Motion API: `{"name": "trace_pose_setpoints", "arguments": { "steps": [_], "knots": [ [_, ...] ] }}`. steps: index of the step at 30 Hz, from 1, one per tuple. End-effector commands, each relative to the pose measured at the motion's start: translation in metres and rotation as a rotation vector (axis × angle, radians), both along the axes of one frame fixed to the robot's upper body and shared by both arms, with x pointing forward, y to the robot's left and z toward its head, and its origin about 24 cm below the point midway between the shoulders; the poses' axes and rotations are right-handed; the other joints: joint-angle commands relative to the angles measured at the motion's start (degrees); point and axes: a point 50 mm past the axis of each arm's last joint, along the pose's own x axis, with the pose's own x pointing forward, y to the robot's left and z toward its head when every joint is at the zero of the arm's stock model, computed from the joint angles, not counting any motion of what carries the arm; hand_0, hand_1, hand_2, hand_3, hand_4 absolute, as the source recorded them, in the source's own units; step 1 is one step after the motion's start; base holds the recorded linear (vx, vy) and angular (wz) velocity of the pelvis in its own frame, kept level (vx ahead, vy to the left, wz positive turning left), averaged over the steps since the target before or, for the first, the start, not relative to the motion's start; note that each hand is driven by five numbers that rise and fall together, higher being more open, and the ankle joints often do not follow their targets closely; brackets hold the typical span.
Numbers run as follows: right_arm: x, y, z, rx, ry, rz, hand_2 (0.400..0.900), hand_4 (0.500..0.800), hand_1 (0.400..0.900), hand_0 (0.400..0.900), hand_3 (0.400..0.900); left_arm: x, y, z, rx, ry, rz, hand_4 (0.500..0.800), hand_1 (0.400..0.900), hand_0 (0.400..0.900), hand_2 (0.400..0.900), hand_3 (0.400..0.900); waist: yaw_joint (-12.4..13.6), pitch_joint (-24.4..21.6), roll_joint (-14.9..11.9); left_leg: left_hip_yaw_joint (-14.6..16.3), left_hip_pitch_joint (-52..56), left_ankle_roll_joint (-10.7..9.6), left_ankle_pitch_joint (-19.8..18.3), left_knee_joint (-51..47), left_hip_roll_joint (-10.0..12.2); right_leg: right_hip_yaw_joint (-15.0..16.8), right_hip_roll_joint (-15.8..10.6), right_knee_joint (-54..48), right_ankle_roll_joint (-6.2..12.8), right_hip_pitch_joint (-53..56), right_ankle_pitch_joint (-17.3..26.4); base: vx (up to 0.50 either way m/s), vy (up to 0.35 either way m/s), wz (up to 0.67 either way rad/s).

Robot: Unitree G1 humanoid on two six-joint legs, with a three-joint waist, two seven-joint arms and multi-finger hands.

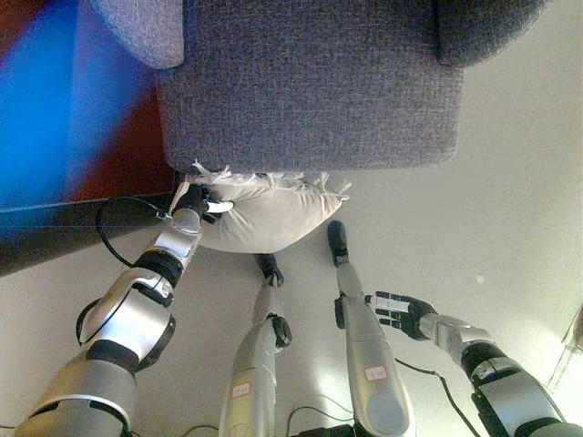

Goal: Pick up the pillow and put it on the sofa.

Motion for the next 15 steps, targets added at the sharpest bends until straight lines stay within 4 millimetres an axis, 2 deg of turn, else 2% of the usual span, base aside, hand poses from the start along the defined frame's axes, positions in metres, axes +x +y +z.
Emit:
{"name": "trace_pose_setpoints", "arguments": {
  "steps": [1, 6, 10, 12, 13, 15],
  "knots": [
    [-0.02, -0.011, -0.012, -0.01, 0.09, -0.033, 0.9, 0.8, 0.9, 0.9, 0.9, 0.018, -0.024, 0.045, -0.051, -0.148, -0.112, 0.5, 0.4, 0.4, 0.4, 0.4, 0.5, 0.4, -1.2, 3.2, 5.6, -8.2, -2.2, 0.3, -0.1, 2.6, 1.7, 1.7, 3.89, 1.8, -1.7, 0.01, -0.033, 0.06],
    [-0.025, -0.011, -0.017, -0.003, 0.118, -0.057, 0.9, 0.8, 0.9, 0.9, 0.9, 0.012, -0.037, 0.031, -0.045, -0.125, -0.211, 0.5, 0.4, 0.4, 0.4, 0.4, 0.9, 0.4, -0.9, 2.4, 12.1, -8.0, -3.8, 0.2, -0.7, 1.7, 1.2, 1.3, 3.9, 8.0, -2.5, 0.03, -0.02, 0.05],
    [-0.035, -0.013, -0.024, 0.0, 0.15, -0.079, 0.9, 0.8, 0.9, 0.9, 0.9, 0.006, -0.039, 0.018, -0.059, -0.111, -0.255, 0.5, 0.4, 0.4, 0.4, 0.4, 1.3, -0.7, -0.4, 1.8, 16.6, -7.7, -4.9, 0.1, -1.2, 1.3, 0.8, 1.1, 3.93, 12.6, -3.2, 0.04, -0.012, 0.05],
    [-0.035, -0.013, -0.024, 0.0, 0.15, -0.079, 0.9, 0.8, 0.9, 0.9, 0.9, 0.006, -0.039, 0.018, -0.059, -0.111, -0.255, 0.5, 0.4, 0.4, 0.4, 0.4, 1.3, -0.7, -0.4, 1.8, 16.6, -7.7, -4.9, 0.1, -1.2, 1.3, 0.8, 1.1, 3.93, 12.6, -3.2, 0.04, -0.008, 0.03],
    [-0.048, -0.016, -0.032, 0.003, 0.188, -0.104, 0.9, 0.8, 0.9, 0.9, 0.9, 0.0, -0.04, 0.007, -0.058, -0.102, -0.288, 0.5, 0.4, 0.4, 0.4, 0.4, 2.0, -3.3, 0.1, 1.6, 19.0, -7.5, -5.7, 0.2, -1.5, 0.9, 0.5, 1.1, 3.82, 15.2, -4.1, 0.11, -0.03, 0.13],
    [-0.065, -0.019, -0.041, 0.004, 0.233, -0.129, 0.9, 0.8, 0.9, 0.9, 0.9, -0.006, -0.041, 0.0, -0.043, -0.098, -0.327, 0.5, 0.4, 0.4, 0.4, 0.4, 2.7, -6.1, 0.5, 1.7, 21.9, -7.2, -6.5, 0.0, -1.6, 0.2, 0.1, 1.0, 3.89, 18.5, -5.1, 0.13, -0.035, 0.16]
  ]
}}
